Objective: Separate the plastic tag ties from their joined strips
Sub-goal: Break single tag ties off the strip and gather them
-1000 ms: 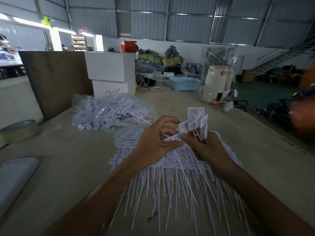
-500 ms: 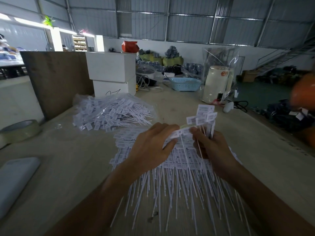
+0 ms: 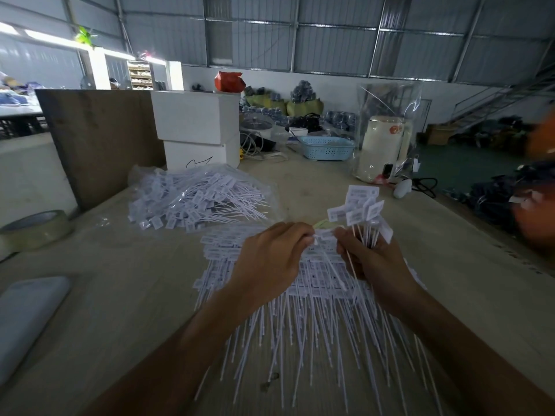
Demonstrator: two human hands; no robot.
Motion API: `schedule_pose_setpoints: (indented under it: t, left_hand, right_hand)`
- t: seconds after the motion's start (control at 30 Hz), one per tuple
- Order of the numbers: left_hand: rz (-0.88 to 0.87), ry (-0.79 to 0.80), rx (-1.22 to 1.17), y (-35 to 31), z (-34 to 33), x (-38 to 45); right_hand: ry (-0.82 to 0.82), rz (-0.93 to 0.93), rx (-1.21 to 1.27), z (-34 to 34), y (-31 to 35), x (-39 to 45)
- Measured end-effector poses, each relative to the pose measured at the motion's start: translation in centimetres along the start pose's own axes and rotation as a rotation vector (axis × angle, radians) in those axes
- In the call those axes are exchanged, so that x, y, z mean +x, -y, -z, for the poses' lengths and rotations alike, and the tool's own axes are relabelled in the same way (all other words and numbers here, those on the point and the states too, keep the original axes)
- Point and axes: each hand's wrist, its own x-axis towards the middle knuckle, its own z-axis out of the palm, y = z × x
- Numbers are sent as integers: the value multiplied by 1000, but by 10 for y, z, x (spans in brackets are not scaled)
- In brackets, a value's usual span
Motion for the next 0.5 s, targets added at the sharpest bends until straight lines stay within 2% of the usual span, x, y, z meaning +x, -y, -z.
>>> schedule_pose_setpoints:
  t: [0.23, 0.37, 0.5]
  left_hand:
    - [254, 75, -341, 0, -5, 4]
    - [341, 60, -555, 1, -6, 6]
    - [351, 40, -583, 4, -3, 6]
  right_hand:
    - [-6, -9, -11, 1, 2, -3]
    - [-6, 15, -52, -1, 6, -6]
    - [5, 55, -71, -5, 8, -7]
